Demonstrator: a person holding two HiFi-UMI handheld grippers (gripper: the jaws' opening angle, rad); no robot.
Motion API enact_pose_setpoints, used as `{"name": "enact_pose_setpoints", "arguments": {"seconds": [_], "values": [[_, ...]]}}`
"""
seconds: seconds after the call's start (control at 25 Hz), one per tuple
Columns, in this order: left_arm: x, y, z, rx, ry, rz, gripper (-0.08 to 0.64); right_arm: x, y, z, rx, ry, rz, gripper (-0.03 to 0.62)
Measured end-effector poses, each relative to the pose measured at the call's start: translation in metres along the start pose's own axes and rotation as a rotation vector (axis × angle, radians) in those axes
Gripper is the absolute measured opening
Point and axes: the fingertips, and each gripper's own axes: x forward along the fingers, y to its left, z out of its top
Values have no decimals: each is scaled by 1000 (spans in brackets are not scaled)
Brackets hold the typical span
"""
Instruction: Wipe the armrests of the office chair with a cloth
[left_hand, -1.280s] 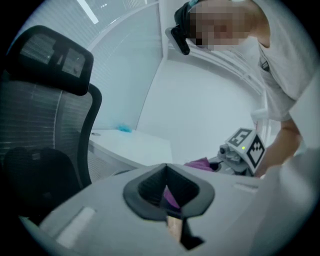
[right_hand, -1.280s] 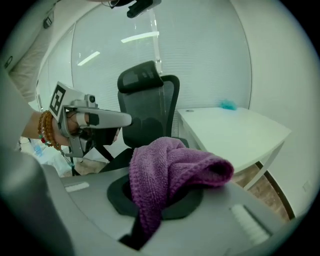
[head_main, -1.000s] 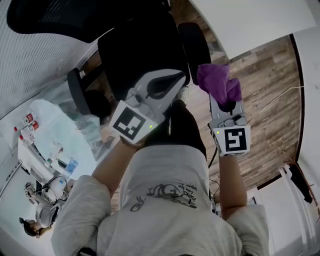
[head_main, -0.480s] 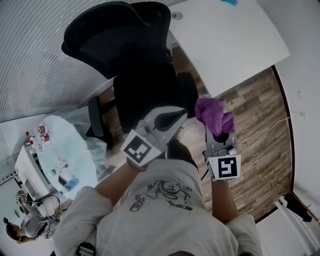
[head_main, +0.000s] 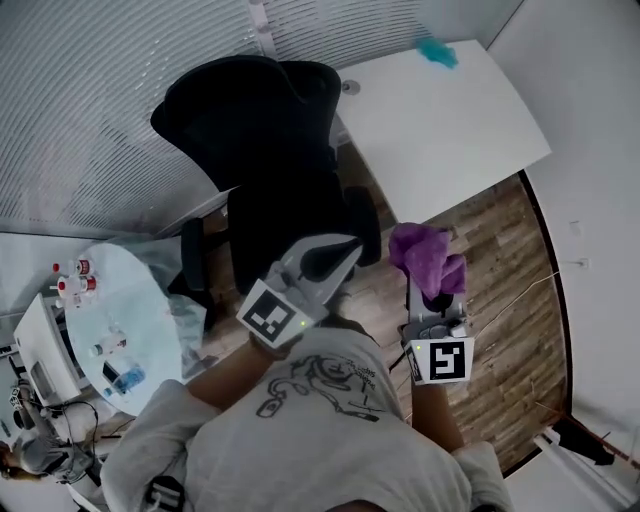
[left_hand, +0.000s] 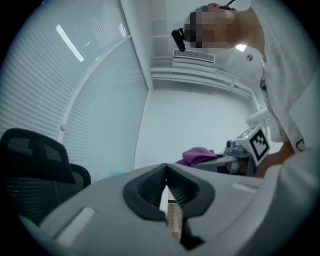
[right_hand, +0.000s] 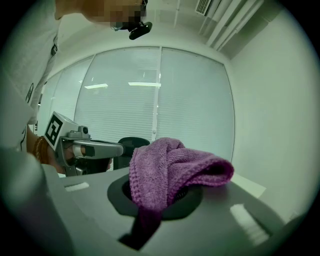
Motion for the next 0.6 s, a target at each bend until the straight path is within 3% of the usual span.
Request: {"name": "enact_pose_setpoints", "arguments": {"seconds": [0.28,0.6], "values": [[-12,0,6,15,-6,67,0,7,20,10,-14,-22,93,31],[-71,12,8,-3,-29,257,0,26,75,19,-37,-35,272,31]]}}
